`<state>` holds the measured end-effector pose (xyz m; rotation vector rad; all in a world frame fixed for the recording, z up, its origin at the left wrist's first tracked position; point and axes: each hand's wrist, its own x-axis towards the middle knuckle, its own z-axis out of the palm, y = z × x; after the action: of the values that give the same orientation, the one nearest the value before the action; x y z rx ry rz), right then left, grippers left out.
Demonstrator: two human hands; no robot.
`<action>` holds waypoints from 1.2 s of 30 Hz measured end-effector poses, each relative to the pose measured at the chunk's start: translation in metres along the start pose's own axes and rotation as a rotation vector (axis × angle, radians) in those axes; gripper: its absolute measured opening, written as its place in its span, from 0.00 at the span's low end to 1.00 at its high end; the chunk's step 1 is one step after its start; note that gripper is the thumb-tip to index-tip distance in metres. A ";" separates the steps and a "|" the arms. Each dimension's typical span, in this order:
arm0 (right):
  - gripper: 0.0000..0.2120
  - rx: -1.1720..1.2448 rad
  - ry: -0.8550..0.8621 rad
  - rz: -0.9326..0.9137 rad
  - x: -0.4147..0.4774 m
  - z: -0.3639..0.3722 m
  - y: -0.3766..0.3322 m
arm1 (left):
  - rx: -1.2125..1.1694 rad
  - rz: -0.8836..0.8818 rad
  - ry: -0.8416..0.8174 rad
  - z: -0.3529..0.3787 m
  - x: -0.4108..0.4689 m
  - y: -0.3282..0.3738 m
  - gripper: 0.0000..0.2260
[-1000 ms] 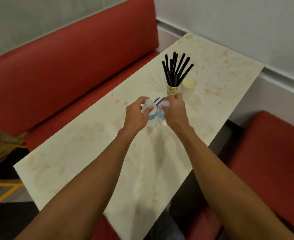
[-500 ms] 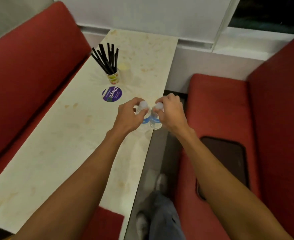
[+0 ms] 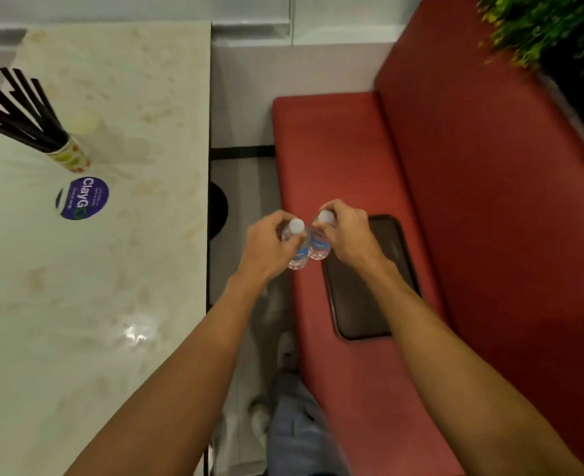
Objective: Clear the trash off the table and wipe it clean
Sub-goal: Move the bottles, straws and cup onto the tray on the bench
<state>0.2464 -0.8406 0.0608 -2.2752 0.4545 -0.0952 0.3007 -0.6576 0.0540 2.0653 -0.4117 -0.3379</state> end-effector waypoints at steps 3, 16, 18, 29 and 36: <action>0.10 -0.003 -0.006 0.059 0.007 -0.004 0.029 | -0.049 -0.076 -0.021 0.035 0.007 -0.008 0.08; 0.09 0.019 -0.027 0.247 0.057 0.011 0.140 | -0.091 -0.208 -0.145 0.150 0.060 -0.060 0.07; 0.09 0.018 -0.019 0.258 0.063 0.015 0.154 | -0.100 -0.213 -0.147 0.163 0.068 -0.067 0.08; 0.07 0.073 -0.013 0.338 0.103 0.036 0.206 | -0.083 -0.236 -0.192 0.224 0.105 -0.105 0.11; 0.07 0.030 -0.063 0.375 0.106 0.050 0.231 | -0.028 -0.189 -0.256 0.243 0.106 -0.114 0.11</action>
<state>0.2882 -0.9856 -0.1503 -2.1183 0.8295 0.1575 0.3177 -0.8355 -0.1725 2.0443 -0.3622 -0.7232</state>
